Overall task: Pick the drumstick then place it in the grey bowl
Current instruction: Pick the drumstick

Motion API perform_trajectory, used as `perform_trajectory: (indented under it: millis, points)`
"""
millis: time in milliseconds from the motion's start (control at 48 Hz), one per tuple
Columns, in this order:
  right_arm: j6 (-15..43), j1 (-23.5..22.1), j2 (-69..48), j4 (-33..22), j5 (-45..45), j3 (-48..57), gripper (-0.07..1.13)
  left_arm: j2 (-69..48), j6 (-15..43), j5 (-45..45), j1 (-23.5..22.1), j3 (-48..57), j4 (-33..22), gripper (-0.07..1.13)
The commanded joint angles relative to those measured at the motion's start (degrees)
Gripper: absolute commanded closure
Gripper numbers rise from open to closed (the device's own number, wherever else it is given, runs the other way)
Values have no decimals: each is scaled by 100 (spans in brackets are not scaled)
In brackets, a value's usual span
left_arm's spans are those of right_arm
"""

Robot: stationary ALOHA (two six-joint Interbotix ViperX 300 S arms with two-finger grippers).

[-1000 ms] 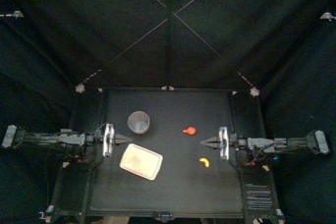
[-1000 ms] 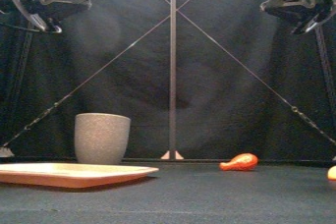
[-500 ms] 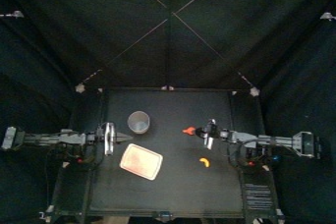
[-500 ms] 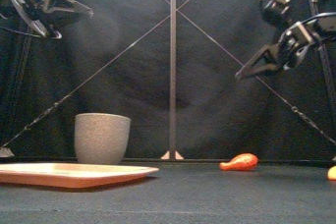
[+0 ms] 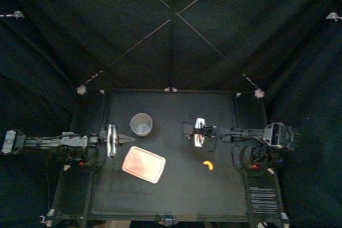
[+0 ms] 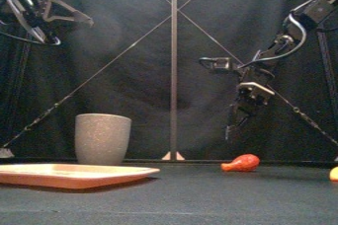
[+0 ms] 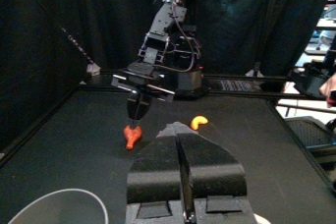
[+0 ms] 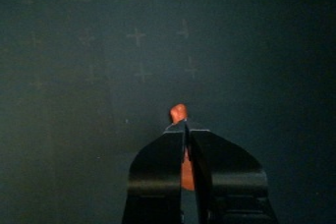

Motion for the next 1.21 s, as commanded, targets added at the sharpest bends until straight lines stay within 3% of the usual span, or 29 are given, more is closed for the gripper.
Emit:
perform_trajectory:
  millis: [21,146,667,812,1021,1208]
  points:
    - [79,-26,44,44,0,-229,36,26,18,-26,88,-53,18,108]
    - [185,-53,185,176,9,-308,16,26,18,-35,220,-53,18,108]
    - [132,-211,905,334,290,-571,18,26,18,-53,369,0,9,108]
    - [114,-343,1046,527,554,-642,24,26,9,-53,369,26,0,108]
    - [97,-396,1063,703,729,-606,45,18,0,-53,369,62,-9,108]
    - [114,-387,1063,703,756,-615,57,18,0,-53,369,62,-9,108]
